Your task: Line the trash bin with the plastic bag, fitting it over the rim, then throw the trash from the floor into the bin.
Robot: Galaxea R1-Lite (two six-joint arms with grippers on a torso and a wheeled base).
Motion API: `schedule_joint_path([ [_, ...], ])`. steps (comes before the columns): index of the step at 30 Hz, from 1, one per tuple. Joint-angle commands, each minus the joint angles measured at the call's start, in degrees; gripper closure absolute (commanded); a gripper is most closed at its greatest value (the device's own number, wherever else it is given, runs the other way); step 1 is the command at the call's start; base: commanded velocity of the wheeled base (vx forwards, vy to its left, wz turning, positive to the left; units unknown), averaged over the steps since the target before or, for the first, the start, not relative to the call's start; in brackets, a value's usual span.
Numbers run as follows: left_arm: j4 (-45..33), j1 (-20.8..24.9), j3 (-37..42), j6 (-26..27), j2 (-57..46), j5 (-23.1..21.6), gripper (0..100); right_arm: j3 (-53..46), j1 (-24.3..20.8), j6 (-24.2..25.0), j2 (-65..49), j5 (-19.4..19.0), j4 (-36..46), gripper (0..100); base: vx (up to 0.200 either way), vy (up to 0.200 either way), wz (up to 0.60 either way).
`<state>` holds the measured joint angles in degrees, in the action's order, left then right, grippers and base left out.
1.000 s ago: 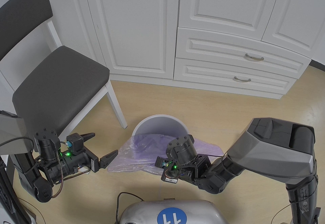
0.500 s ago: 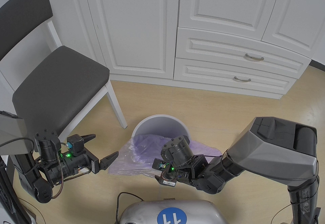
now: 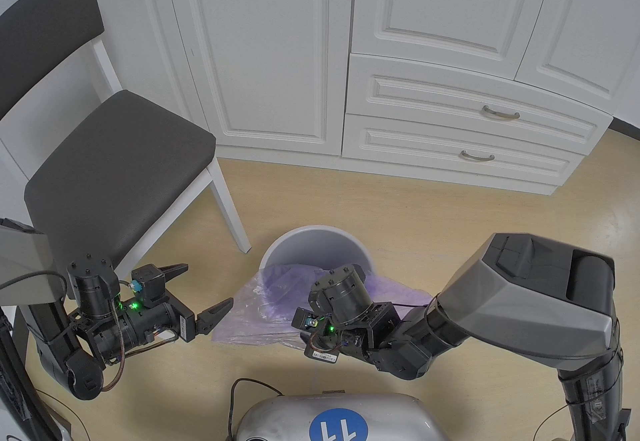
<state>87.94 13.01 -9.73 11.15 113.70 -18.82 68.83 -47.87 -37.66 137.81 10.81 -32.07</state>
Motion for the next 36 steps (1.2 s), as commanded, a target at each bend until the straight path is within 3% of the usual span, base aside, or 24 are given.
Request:
schedule_joint_path([
  [1,0.0,-0.1,0.0,0.0,0.0,0.0,0,0.6,-0.1,0.0,0.0,0.0,0.0,100,0.000,0.000,0.00],
  [13,0.0,-0.1,-0.3,0.0,0.3,0.0,0,4.7,0.8,-0.1,0.4,0.1,0.1,100,0.000,0.000,0.00],
  [18,0.0,-0.3,-0.6,0.0,0.5,0.0,0,13.4,3.2,-0.2,4.0,0.3,0.1,100,0.000,0.000,0.00],
  [25,0.0,-0.3,-0.7,0.0,0.7,0.1,0,19.6,4.7,-0.2,6.2,6.2,-1.3,100,0.000,0.000,0.00],
  [32,0.0,-0.2,-0.9,0.0,1.4,0.1,0,26.4,6.2,-1.2,10.2,11.3,-9.1,100,0.000,0.000,0.00],
  [36,0.0,0.0,-0.9,0.0,1.5,0.1,0,34.4,8.2,-8.5,16.5,12.0,-19.3,100,0.000,0.000,0.00],
])
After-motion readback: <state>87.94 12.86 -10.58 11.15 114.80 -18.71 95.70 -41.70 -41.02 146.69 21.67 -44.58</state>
